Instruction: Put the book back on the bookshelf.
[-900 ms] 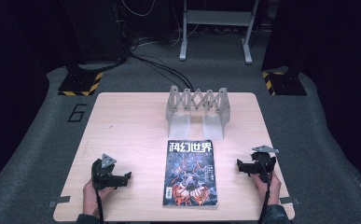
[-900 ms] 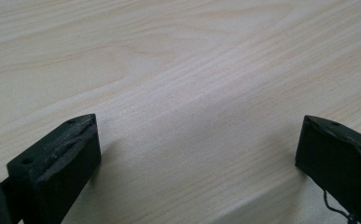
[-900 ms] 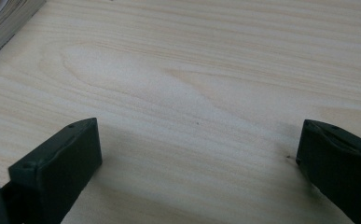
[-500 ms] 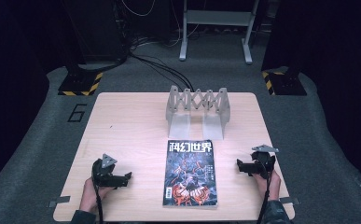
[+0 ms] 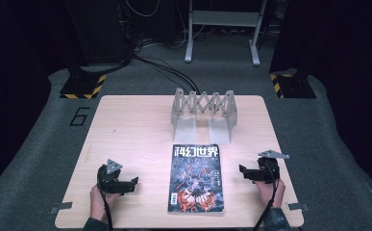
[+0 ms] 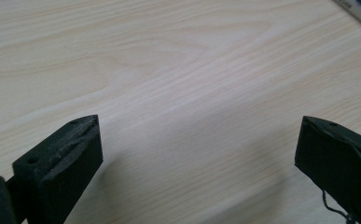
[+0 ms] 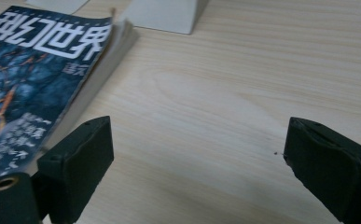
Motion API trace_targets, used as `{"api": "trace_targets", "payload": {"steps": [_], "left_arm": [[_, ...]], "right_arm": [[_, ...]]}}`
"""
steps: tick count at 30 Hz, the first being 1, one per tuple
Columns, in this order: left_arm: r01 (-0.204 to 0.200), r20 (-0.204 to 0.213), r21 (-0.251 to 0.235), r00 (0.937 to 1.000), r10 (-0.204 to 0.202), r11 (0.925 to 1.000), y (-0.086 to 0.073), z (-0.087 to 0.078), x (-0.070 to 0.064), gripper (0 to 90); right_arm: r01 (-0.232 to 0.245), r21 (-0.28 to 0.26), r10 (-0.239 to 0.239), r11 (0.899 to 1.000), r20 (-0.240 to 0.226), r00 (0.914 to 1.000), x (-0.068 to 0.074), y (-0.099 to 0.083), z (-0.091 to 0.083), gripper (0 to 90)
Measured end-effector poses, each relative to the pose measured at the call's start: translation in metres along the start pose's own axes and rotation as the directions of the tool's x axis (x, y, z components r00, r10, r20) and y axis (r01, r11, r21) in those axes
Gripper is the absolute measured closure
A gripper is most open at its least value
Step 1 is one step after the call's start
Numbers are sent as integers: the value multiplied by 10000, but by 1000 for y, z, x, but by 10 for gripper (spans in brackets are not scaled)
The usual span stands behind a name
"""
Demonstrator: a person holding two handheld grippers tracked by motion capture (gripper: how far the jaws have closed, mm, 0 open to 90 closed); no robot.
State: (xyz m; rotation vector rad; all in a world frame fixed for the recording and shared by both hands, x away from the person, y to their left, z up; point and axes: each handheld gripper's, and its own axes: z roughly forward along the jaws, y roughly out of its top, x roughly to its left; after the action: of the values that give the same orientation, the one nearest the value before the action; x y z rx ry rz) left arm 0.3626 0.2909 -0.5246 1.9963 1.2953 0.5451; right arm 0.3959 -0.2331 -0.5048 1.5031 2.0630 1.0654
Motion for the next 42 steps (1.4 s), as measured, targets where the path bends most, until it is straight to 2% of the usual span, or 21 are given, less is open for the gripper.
{"api": "trace_targets", "payload": {"steps": [2,3,7,10,13,14,15,18,19,22,23,26,28,30,32,34,35,37,38,39,42], "left_arm": [[-59,-3,-36,10000,59,10000,2,0,-2,7],[-103,26,-121,9999,103,9999,5,1,-7,7],[-261,188,68,9995,259,9996,11,6,-19,6],[-562,302,163,9980,556,9983,15,13,-27,5],[-615,343,160,9976,609,9980,19,18,-33,5],[-791,403,248,9961,780,9966,20,19,-34,5],[-647,394,173,9972,640,9978,21,21,-38,5],[-923,477,354,9947,906,9951,23,24,-41,5],[-963,519,375,9942,943,9946,25,27,-45,5],[-1332,574,566,9899,1300,9895,28,32,-49,5],[-1365,621,568,9892,1330,9890,28,34,-50,5],[-1247,647,555,9905,1211,9906,28,37,-54,1],[-1344,709,530,9889,1305,9895,29,39,-56,1],[-1395,697,427,9882,1364,9893,30,41,-60,1],[-1463,787,399,9866,1429,9884,31,42,-63,0],[-1372,724,305,9882,1348,9901,31,44,-66,0],[-1256,673,325,9901,1232,9915,32,45,-68,0],[-1335,639,360,9893,1311,9904,32,45,-69,0],[-1216,643,274,9907,1196,9922,32,46,-70,0],[-1387,659,319,9885,1363,9898,33,46,-70,0],[-1358,754,353,9883,1329,9901,33,46,-71,0]], "right_arm": [[88,70,-86,9999,-163,9998,3,1,1,80],[129,315,-111,9994,-559,9984,10,4,3,82],[341,696,-270,9970,-1008,9945,22,8,8,99],[685,1058,-524,9920,-1486,9875,32,10,15,117],[892,1448,-630,9854,-1770,9822,44,10,21,136],[1143,1409,-867,9834,-1882,9783,47,10,24,138],[1218,1476,-916,9815,-1968,9762,51,10,25,143],[1221,1635,-872,9790,-2055,9748,59,11,28,164],[1375,1721,-982,9754,-2189,9708,66,12,32,197],[1481,1789,-1066,9727,-2228,9690,71,13,35,225],[1666,1906,-1232,9674,-2207,9675,73,15,37,242],[1812,2081,-1321,9612,-2293,9643,76,18,41,272],[1590,2306,-1071,9600,-2222,9691,80,20,42,289],[1813,2370,-1265,9544,-2290,9652,81,22,44,299],[1875,2545,-1334,9487,-2155,9674,84,23,44,311],[1920,2638,-1382,9453,-2096,9680,86,25,45,316],[2115,2722,-1567,9387,-2096,9652,85,26,46,320],[1985,2837,-1437,9381,-2024,9687,86,28,47,325],[1945,2833,-1435,9391,-1911,9710,87,29,48,326],[1874,3064,-1307,9333,-1962,9718,88,30,47,328],[1901,3128,-1364,9306,-1856,9731,89,33,50,331]]}}
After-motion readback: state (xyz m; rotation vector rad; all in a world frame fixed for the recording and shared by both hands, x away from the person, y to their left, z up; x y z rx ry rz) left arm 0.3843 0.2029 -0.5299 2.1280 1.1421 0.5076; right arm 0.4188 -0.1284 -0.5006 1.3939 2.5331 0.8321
